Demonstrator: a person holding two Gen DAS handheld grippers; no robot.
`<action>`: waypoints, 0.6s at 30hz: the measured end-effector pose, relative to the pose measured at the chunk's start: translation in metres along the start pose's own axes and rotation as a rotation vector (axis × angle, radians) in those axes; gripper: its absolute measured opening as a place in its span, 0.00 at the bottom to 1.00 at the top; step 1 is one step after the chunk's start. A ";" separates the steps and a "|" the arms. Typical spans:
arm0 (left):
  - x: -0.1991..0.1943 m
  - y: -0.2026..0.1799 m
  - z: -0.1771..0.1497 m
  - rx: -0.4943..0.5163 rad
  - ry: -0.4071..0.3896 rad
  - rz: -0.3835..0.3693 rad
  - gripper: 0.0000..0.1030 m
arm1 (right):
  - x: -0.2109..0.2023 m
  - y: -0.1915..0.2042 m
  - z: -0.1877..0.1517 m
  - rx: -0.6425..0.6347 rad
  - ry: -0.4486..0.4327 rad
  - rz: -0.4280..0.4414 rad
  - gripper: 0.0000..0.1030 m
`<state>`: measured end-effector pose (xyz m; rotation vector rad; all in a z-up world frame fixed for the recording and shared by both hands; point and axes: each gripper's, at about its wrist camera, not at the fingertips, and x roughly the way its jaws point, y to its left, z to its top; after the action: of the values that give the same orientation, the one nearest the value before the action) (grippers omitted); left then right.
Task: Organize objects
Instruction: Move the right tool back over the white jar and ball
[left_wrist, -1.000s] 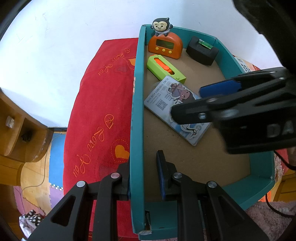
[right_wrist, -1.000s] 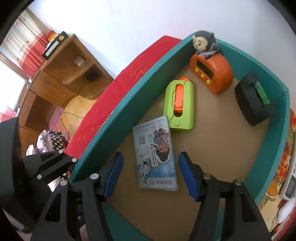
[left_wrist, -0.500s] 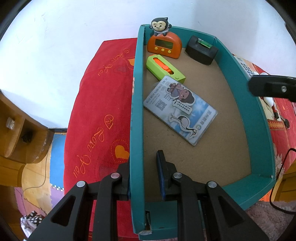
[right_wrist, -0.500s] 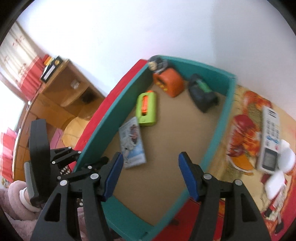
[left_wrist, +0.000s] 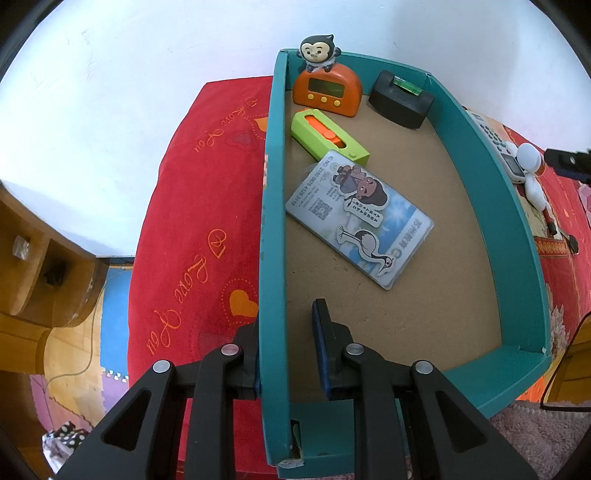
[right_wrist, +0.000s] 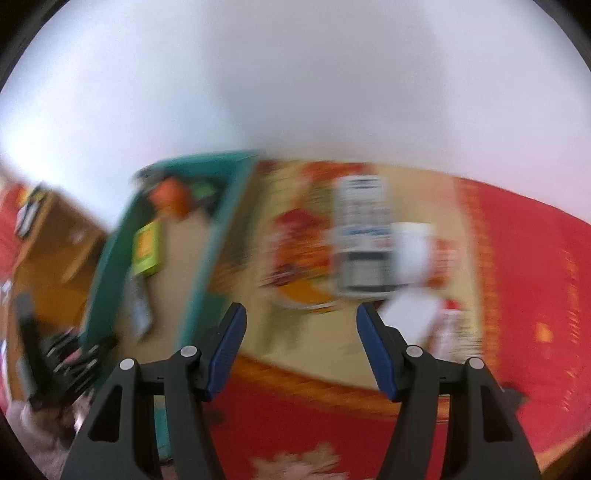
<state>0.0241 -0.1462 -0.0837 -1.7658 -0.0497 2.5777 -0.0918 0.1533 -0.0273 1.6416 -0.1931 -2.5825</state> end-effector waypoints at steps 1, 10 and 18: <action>0.000 0.000 0.000 0.000 0.000 0.000 0.20 | 0.000 -0.009 0.002 0.023 -0.012 -0.030 0.61; 0.000 -0.001 0.000 0.000 0.000 0.000 0.20 | 0.028 -0.054 0.026 0.135 -0.003 -0.193 0.68; 0.000 -0.001 0.000 -0.001 0.000 0.000 0.20 | 0.052 -0.061 0.032 0.155 0.035 -0.229 0.68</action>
<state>0.0239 -0.1453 -0.0836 -1.7666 -0.0505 2.5777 -0.1423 0.2094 -0.0691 1.8618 -0.2207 -2.7637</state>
